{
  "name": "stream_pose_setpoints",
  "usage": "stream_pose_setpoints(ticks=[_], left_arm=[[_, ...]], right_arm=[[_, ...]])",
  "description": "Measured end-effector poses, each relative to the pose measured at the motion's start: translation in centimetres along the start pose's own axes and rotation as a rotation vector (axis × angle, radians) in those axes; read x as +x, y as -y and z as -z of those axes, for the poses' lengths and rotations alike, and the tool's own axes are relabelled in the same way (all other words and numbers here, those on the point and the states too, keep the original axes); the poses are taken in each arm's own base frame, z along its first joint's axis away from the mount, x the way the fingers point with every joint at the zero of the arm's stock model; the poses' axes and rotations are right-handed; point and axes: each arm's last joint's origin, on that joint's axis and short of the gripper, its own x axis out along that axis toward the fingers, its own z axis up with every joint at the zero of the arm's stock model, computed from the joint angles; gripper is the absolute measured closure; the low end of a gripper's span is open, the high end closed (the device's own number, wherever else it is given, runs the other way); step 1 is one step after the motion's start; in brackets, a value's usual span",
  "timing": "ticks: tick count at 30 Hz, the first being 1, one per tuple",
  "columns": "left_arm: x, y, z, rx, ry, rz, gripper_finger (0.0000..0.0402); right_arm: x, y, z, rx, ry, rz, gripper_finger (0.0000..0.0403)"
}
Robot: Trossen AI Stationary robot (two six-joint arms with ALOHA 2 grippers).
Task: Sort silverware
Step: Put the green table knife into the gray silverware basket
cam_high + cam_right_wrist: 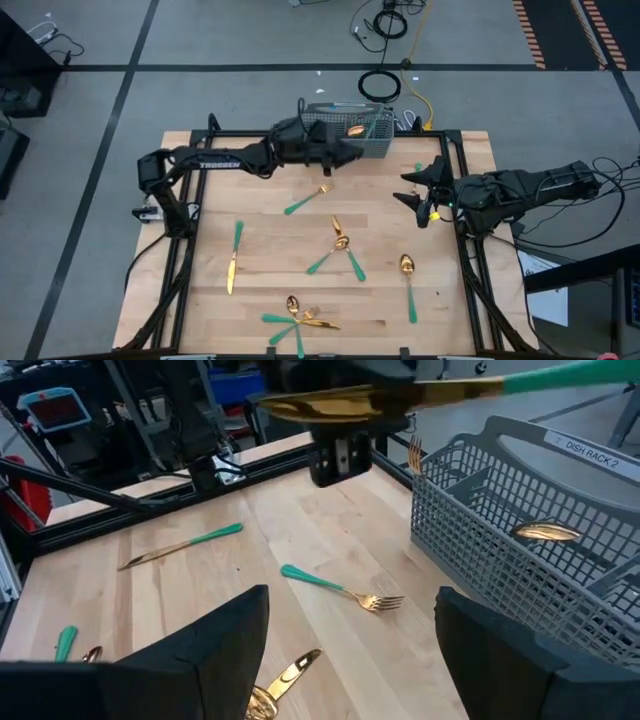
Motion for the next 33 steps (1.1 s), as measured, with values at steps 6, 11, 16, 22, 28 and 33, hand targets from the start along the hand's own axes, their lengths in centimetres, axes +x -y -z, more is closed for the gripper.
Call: stream_pose_setpoints(ticks=[6, 11, 16, 22, 28, 33], left_arm=[[-0.5, -0.2, -1.9, -0.045, 0.107, -0.031, 0.0327], [-0.6, -1.5, -1.9, -0.099, 0.118, -0.153, 0.0327], [-0.7, -2.1, -2.0, -0.172, 0.184, -0.200, 0.0327], [-0.6, -2.5, -1.4, -0.152, 0.152, -0.258, 0.0327], [-0.7, -2.3, -1.8, 0.227, 0.103, -0.260, 0.0327], [-0.4, 0.3, -2.5, 0.850, 0.144, -0.224, 0.0327]], right_arm=[[0.0, 0.0, 0.0, 0.000, -0.001, -0.002, 0.0131], [0.0, 0.0, 0.0, -0.005, -0.002, -0.003, 0.0131], [0.0, 0.0, 0.0, -0.023, -0.005, 0.000, 0.0131], [0.0, 0.0, 0.1, -0.030, -0.011, 0.004, 0.0131], [0.0, 0.1, 0.1, -0.045, -0.010, 0.004, 0.0131], [0.0, 0.1, 0.1, -0.049, -0.010, 0.005, 0.0131]])
